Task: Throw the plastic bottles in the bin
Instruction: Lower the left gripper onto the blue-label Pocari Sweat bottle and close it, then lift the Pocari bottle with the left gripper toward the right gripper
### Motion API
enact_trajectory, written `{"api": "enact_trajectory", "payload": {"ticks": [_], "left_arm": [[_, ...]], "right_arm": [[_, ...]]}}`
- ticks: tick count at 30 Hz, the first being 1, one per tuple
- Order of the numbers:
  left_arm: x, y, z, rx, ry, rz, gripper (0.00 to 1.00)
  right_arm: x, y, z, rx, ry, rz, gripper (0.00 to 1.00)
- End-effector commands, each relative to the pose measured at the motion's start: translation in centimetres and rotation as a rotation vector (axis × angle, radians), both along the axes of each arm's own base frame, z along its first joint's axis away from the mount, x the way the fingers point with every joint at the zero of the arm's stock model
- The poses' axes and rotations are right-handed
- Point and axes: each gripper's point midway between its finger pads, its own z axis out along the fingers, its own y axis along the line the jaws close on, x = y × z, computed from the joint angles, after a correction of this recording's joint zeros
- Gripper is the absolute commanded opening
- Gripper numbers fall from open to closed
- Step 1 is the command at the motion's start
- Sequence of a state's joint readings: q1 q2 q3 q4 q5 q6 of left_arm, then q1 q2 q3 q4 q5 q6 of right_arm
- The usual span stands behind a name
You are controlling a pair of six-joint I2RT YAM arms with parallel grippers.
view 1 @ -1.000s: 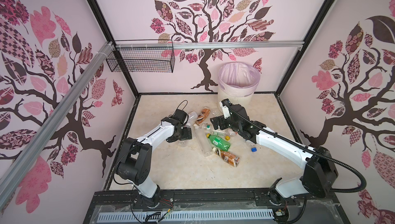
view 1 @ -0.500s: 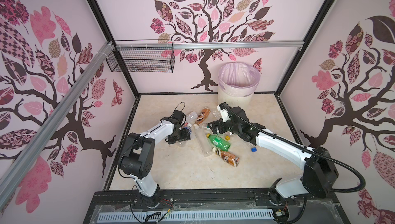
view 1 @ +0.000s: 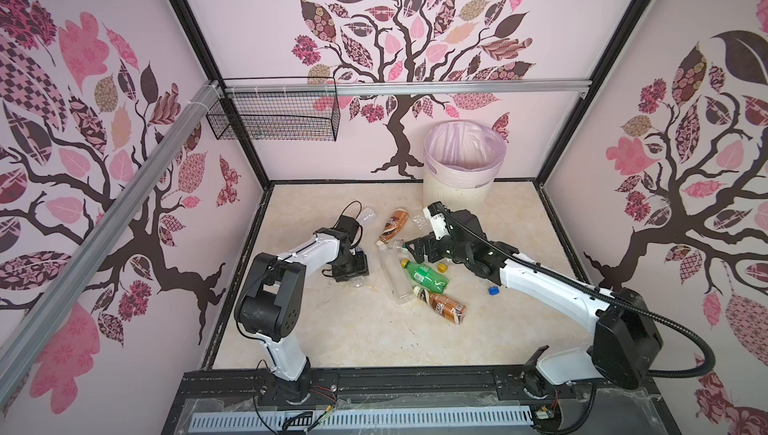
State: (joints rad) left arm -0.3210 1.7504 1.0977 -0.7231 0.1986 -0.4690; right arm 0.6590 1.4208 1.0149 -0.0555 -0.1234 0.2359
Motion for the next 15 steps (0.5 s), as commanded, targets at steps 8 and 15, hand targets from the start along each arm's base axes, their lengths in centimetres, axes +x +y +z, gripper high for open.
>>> {"api": "enact_trajectory", "payload": {"ticks": [8, 15], "left_arm": [[1.1, -2.6, 5.4, -0.192, -0.186, -0.056, 0.54], [2.8, -4.7, 12.4, -0.327, -0.432, -0.104, 0.53]], "right_arm": [[0.9, 0.2, 3.7, 0.106, -0.007, -0.072, 0.99], [1.7, 0.3, 6.6, 0.186, -0.018, -0.122, 0.99]]}}
